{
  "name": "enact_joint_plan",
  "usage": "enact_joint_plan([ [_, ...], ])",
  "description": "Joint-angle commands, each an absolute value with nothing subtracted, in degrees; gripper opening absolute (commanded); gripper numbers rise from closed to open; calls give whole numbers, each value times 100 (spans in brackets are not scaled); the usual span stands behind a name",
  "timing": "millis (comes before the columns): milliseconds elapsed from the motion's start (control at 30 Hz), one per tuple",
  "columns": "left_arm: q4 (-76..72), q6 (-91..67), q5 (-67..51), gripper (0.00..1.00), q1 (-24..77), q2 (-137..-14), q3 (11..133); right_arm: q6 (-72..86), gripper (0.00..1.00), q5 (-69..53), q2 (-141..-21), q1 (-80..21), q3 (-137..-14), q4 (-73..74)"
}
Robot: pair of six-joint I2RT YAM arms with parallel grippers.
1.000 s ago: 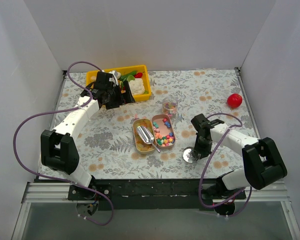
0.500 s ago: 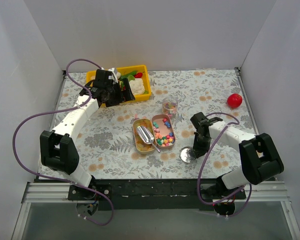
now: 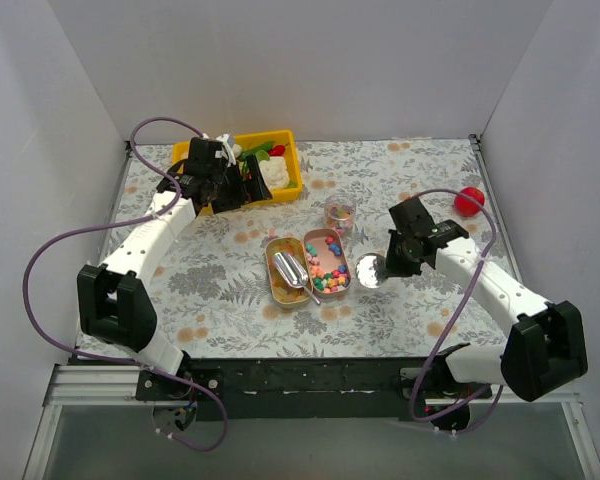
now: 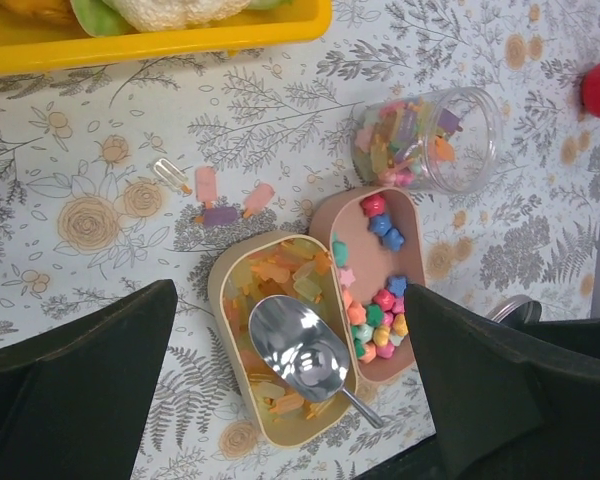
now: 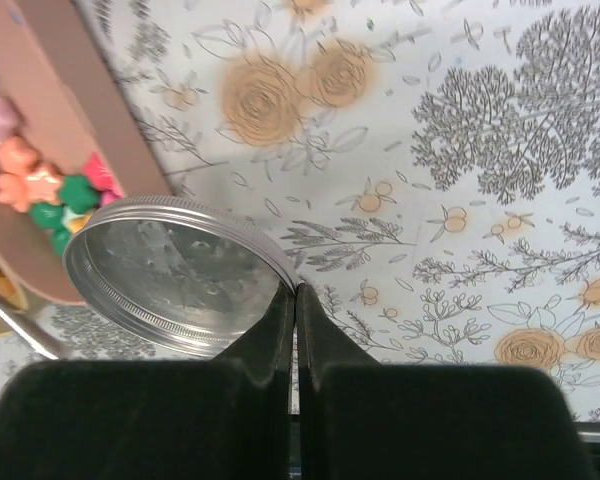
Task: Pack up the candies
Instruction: Pick up the bottle lid at the center of the board.
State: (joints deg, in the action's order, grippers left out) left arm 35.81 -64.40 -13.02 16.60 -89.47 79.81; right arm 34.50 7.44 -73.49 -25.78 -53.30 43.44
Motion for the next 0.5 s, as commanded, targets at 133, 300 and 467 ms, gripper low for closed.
enact_joint_plan([
  [133,3051,-6626,-2845,98,1687,-8552,7788,2656,1,38,-6952,-2566,-6134,3703],
  [300,2164,-6890,-3813,93,2337,-8367,7331,2496,1,-711,-7189,-2566,-6661,3490],
  [467,1328,-7329,-4499,86,2820,-8367,7084,2373,1,-1133,-7409,-2566,-6934,3033],
])
